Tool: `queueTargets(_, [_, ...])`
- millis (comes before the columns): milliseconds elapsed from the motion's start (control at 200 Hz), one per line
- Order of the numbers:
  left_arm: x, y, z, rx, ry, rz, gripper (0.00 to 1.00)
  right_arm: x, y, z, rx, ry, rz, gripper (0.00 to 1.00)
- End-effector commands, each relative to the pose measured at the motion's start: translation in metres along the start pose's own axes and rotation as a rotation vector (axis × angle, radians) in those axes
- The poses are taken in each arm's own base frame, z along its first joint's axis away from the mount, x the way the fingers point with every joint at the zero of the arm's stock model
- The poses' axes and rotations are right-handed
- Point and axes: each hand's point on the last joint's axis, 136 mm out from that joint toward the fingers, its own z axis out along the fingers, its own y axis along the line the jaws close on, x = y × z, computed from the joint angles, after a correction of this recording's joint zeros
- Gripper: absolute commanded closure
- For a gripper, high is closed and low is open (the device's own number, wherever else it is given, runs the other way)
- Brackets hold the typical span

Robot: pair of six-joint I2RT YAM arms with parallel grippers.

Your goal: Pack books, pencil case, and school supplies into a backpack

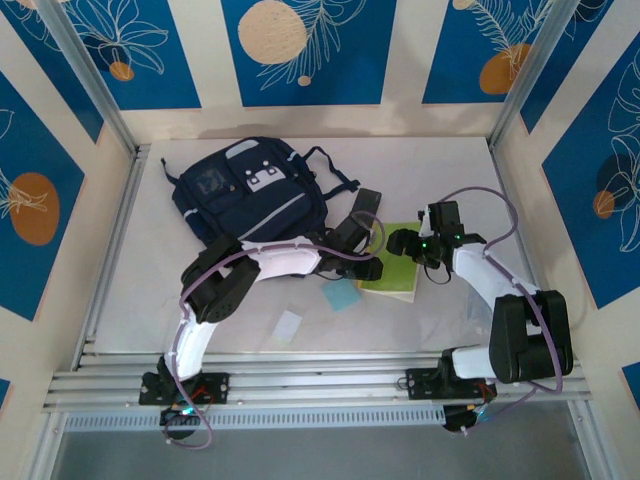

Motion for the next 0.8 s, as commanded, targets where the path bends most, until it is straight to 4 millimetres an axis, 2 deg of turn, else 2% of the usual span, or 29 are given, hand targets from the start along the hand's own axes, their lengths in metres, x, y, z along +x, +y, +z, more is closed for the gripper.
queueTargets(0, [0.003, -0.01, -0.012, 0.027, 0.009, -0.009, 0.59, -0.009, 0.021, -0.01, -0.095, 0.002, 0.044, 0.25])
queueTargets(160, [0.004, -0.009, -0.012, 0.026, 0.008, -0.009, 0.59, 0.0, 0.03, -0.022, -0.15, 0.035, 0.132, 0.4])
queueTargets(485, [0.003, -0.01, -0.013, 0.027, 0.005, -0.005, 0.58, 0.005, 0.037, -0.039, -0.173, 0.052, 0.178, 0.4])
queueTargets(640, [0.002, -0.01, -0.013, 0.028, 0.004, -0.005, 0.58, 0.007, 0.039, -0.04, -0.188, 0.058, 0.19, 0.4])
queueTargets(700, [0.002, -0.011, -0.013, 0.03, 0.004, -0.005, 0.58, 0.01, 0.039, -0.038, -0.197, 0.068, 0.2, 0.42])
queueTargets(795, [0.002, -0.011, -0.013, 0.03, 0.005, -0.003, 0.58, 0.015, 0.037, -0.035, -0.194, 0.085, 0.218, 0.49])
